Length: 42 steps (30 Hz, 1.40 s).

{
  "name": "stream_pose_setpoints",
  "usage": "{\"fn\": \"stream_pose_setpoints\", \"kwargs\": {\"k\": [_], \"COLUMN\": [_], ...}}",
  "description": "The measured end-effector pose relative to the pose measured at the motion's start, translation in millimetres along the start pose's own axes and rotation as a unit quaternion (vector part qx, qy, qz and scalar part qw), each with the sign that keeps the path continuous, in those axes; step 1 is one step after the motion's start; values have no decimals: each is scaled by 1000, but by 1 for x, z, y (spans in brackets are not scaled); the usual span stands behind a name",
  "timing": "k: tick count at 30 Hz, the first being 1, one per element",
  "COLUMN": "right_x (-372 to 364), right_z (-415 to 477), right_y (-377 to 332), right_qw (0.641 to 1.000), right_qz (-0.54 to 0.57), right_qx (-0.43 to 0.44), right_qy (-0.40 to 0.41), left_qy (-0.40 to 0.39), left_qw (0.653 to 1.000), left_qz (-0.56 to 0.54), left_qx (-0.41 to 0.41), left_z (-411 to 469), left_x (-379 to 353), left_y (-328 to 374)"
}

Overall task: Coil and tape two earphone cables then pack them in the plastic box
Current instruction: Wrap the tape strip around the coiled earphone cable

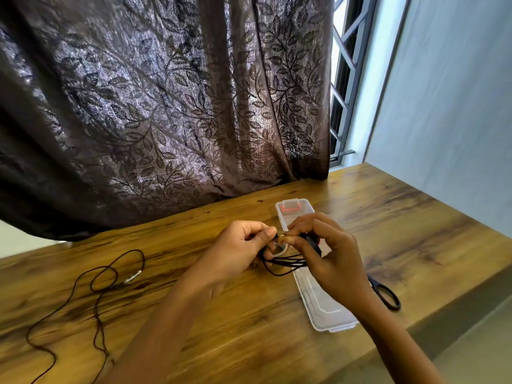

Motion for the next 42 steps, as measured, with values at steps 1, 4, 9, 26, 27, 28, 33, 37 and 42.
{"fn": "stream_pose_setpoints", "kwargs": {"k": [1, 4, 9, 26, 27, 28, 33, 37, 42], "right_x": [-1, -2, -3, -7, -8, -8, -6, -4, -14], "right_z": [0, 0, -1, 6, 5, 4, -1, -4, -7], "right_y": [-1, -3, -8, -16, -16, -15, -19, -23, -13], "right_qw": [1000, 998, 993, 895, 894, 892, 905, 945, 982], "right_qz": [6, 22, 54, 227, 226, 227, 253, 207, 4], "right_qx": [-8, -42, -93, -380, -382, -385, -341, -249, -173], "right_qy": [6, 41, 52, 60, 62, 64, 41, -38, -81], "left_qy": [12, 27, 16, 92, 96, 99, 121, 141, 164], "left_qw": [1000, 999, 998, 985, 985, 984, 973, 972, 958], "left_qz": [13, 31, 32, 65, 63, 62, 84, 93, 167], "left_qx": [-11, -31, -50, -130, -132, -136, -177, -164, -166], "left_z": [-1, -4, -8, -21, -23, -24, -28, -25, -24], "left_x": [-1, -4, -5, -10, -11, -11, -8, -2, 1], "left_y": [0, 0, -1, -7, -7, -7, -6, -10, -21]}}
Point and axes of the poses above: each hand's wrist, its own z-axis towards the middle knuckle, its own x-axis out of the back of the hand, y = z × x, the point moved 1 cm from there along z, towards the middle knuckle, and after that the axes turned 2 degrees about -x, right-handed, at the moved point
